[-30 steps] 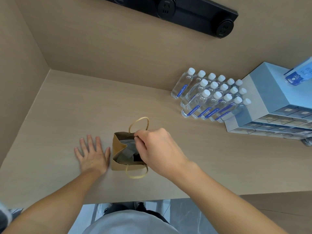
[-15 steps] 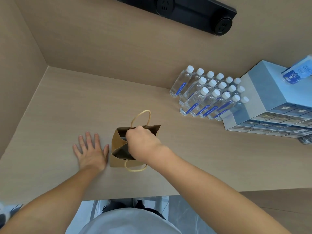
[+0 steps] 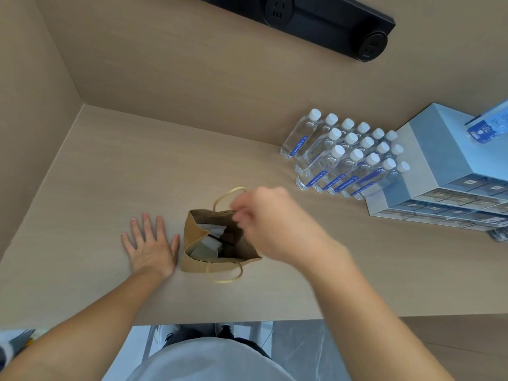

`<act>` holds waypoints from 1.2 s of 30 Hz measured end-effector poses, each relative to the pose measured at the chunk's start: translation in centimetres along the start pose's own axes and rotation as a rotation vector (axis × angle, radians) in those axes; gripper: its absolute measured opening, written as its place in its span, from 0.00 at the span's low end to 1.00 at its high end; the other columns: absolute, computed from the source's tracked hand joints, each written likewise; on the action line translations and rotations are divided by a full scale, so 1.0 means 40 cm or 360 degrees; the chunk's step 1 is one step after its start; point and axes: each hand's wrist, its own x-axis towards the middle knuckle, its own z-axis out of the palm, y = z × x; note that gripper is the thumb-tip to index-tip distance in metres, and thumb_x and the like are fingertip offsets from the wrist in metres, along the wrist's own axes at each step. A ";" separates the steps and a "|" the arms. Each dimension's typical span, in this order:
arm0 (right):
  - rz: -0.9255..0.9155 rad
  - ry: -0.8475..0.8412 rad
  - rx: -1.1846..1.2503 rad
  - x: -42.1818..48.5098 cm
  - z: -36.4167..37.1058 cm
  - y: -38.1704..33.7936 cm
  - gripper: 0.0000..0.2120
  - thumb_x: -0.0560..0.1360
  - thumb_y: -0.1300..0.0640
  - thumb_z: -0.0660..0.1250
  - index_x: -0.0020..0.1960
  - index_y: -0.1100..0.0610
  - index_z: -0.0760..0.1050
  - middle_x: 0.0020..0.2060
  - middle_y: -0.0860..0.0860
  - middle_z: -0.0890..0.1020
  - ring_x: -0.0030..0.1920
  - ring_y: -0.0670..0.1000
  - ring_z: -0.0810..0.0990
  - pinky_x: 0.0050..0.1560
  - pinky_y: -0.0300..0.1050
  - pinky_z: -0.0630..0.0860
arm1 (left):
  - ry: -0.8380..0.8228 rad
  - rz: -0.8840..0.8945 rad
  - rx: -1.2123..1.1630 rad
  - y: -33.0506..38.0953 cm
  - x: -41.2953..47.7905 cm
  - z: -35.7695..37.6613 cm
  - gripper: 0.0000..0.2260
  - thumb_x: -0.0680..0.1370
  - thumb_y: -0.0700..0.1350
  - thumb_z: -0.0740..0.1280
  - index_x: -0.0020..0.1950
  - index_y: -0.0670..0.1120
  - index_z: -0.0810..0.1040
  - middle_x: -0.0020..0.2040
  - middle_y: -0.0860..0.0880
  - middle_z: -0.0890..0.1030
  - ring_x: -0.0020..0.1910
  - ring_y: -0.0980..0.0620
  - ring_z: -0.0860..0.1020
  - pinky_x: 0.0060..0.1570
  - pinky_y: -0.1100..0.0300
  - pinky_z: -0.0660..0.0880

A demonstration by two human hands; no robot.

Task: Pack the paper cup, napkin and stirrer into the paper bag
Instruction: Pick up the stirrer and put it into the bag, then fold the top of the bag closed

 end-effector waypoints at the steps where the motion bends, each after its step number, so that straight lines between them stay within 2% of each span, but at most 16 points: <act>1: 0.0034 0.0096 0.0148 -0.023 -0.030 0.028 0.07 0.75 0.58 0.63 0.46 0.51 0.80 0.39 0.53 0.83 0.39 0.56 0.83 0.42 0.48 0.81 | -0.0033 0.0003 -0.0013 0.000 0.002 -0.006 0.33 0.78 0.64 0.39 0.78 0.50 0.38 0.80 0.45 0.34 0.77 0.41 0.31 0.69 0.42 0.25; 3: 0.0157 0.0158 0.0453 -0.058 -0.068 0.107 0.06 0.75 0.56 0.68 0.51 0.51 0.82 0.42 0.48 0.87 0.43 0.49 0.86 0.49 0.48 0.83 | -0.0108 0.0015 -0.0095 -0.001 0.005 -0.036 0.34 0.79 0.62 0.52 0.79 0.50 0.43 0.80 0.44 0.37 0.78 0.40 0.34 0.74 0.41 0.35; 5: 0.0304 0.0033 0.0563 -0.074 -0.066 0.189 0.08 0.73 0.56 0.71 0.52 0.50 0.81 0.43 0.45 0.87 0.40 0.44 0.85 0.48 0.46 0.82 | -0.0157 0.0100 -0.0384 -0.012 -0.001 -0.095 0.29 0.77 0.53 0.64 0.76 0.49 0.59 0.80 0.41 0.55 0.78 0.39 0.53 0.75 0.44 0.52; 7: 0.0390 -0.0153 0.0525 -0.073 -0.019 0.250 0.14 0.71 0.57 0.74 0.56 0.48 0.80 0.49 0.44 0.86 0.44 0.45 0.84 0.46 0.42 0.79 | -0.0194 0.0269 -0.0861 -0.031 -0.036 -0.171 0.15 0.76 0.40 0.66 0.62 0.51 0.76 0.65 0.42 0.78 0.61 0.44 0.76 0.63 0.48 0.71; 9: 0.0333 -0.0302 0.0478 -0.064 0.053 0.280 0.21 0.69 0.56 0.76 0.60 0.46 0.77 0.55 0.43 0.82 0.50 0.45 0.82 0.49 0.41 0.78 | -0.0281 0.0488 -0.1167 -0.045 -0.100 -0.248 0.21 0.72 0.30 0.63 0.49 0.56 0.80 0.52 0.51 0.85 0.52 0.51 0.82 0.55 0.52 0.76; 13: 0.0102 -0.0307 0.0748 -0.036 0.186 0.278 0.24 0.65 0.52 0.77 0.56 0.34 0.73 0.61 0.40 0.76 0.59 0.45 0.76 0.58 0.46 0.78 | -0.0497 0.0777 -0.1218 -0.034 -0.216 -0.335 0.22 0.67 0.36 0.65 0.53 0.60 0.80 0.52 0.54 0.85 0.50 0.56 0.82 0.53 0.63 0.77; 15: -0.0008 -0.0212 0.0819 -0.022 0.228 0.267 0.23 0.64 0.50 0.76 0.50 0.30 0.71 0.62 0.41 0.72 0.63 0.46 0.72 0.61 0.46 0.75 | -0.0512 0.0832 -0.1181 -0.014 -0.241 -0.341 0.22 0.68 0.36 0.67 0.55 0.60 0.80 0.52 0.53 0.84 0.51 0.55 0.82 0.55 0.60 0.77; 19: -0.0237 0.0199 0.0582 0.007 0.278 0.260 0.18 0.68 0.51 0.73 0.55 0.37 0.76 0.73 0.46 0.62 0.71 0.48 0.58 0.69 0.42 0.59 | -0.0205 0.0886 -0.1035 0.014 -0.250 -0.328 0.19 0.72 0.37 0.72 0.56 0.59 0.81 0.61 0.54 0.75 0.60 0.57 0.75 0.60 0.58 0.74; 21: -0.0340 0.0280 0.0668 0.018 0.285 0.258 0.14 0.69 0.57 0.73 0.53 0.44 0.81 0.71 0.45 0.69 0.70 0.44 0.65 0.70 0.39 0.62 | 0.0022 0.0956 -0.0984 0.018 -0.246 -0.322 0.15 0.72 0.41 0.73 0.53 0.59 0.84 0.70 0.58 0.68 0.67 0.62 0.68 0.65 0.63 0.68; 23: -0.0334 0.0332 0.0898 0.025 0.295 0.255 0.08 0.68 0.64 0.74 0.46 0.55 0.85 0.61 0.47 0.80 0.61 0.40 0.77 0.66 0.41 0.72 | 0.0127 0.1007 -0.1041 0.018 -0.238 -0.313 0.13 0.72 0.39 0.74 0.50 0.57 0.85 0.71 0.62 0.70 0.68 0.63 0.71 0.67 0.64 0.68; 24: -0.0279 0.0363 0.1009 0.027 0.298 0.252 0.05 0.67 0.66 0.75 0.41 0.59 0.84 0.56 0.49 0.84 0.56 0.41 0.81 0.62 0.43 0.76 | 0.0145 0.0967 -0.1143 0.020 -0.234 -0.305 0.14 0.71 0.36 0.74 0.48 0.55 0.86 0.67 0.62 0.76 0.65 0.62 0.75 0.66 0.61 0.72; 26: -0.0092 0.0390 0.1290 0.034 0.304 0.246 0.11 0.66 0.72 0.76 0.34 0.60 0.78 0.50 0.56 0.86 0.50 0.50 0.85 0.56 0.47 0.80 | 0.0171 0.0810 -0.1452 0.028 -0.227 -0.290 0.14 0.68 0.29 0.73 0.41 0.48 0.82 0.57 0.57 0.84 0.58 0.55 0.81 0.61 0.57 0.76; 28: 0.0063 0.0406 0.1603 0.038 0.317 0.249 0.20 0.66 0.79 0.71 0.31 0.57 0.70 0.46 0.62 0.86 0.46 0.58 0.85 0.49 0.51 0.81 | 0.0213 0.0675 -0.1750 0.035 -0.223 -0.270 0.15 0.69 0.24 0.70 0.37 0.43 0.73 0.48 0.48 0.87 0.55 0.48 0.84 0.56 0.59 0.79; 30: 0.0127 0.0406 0.1713 0.045 0.328 0.258 0.21 0.66 0.82 0.64 0.31 0.58 0.65 0.44 0.62 0.87 0.45 0.58 0.86 0.43 0.48 0.81 | 0.0286 0.0587 -0.1846 0.039 -0.223 -0.258 0.15 0.70 0.22 0.67 0.39 0.42 0.73 0.43 0.45 0.88 0.53 0.47 0.85 0.54 0.59 0.80; 33: 0.0109 0.0372 0.1783 0.045 0.329 0.256 0.18 0.69 0.82 0.56 0.36 0.60 0.68 0.44 0.61 0.87 0.45 0.49 0.86 0.42 0.35 0.79 | 0.0455 0.0700 -0.1560 0.046 -0.229 -0.256 0.21 0.70 0.21 0.65 0.41 0.46 0.86 0.51 0.47 0.86 0.51 0.53 0.84 0.55 0.60 0.79; 36: 0.0097 0.0323 0.1792 0.047 0.322 0.248 0.13 0.74 0.76 0.58 0.41 0.60 0.73 0.47 0.59 0.87 0.48 0.45 0.85 0.45 0.30 0.76 | 0.0659 0.0901 -0.1146 0.046 -0.234 -0.259 0.22 0.70 0.21 0.65 0.43 0.47 0.88 0.58 0.47 0.82 0.54 0.57 0.81 0.58 0.67 0.76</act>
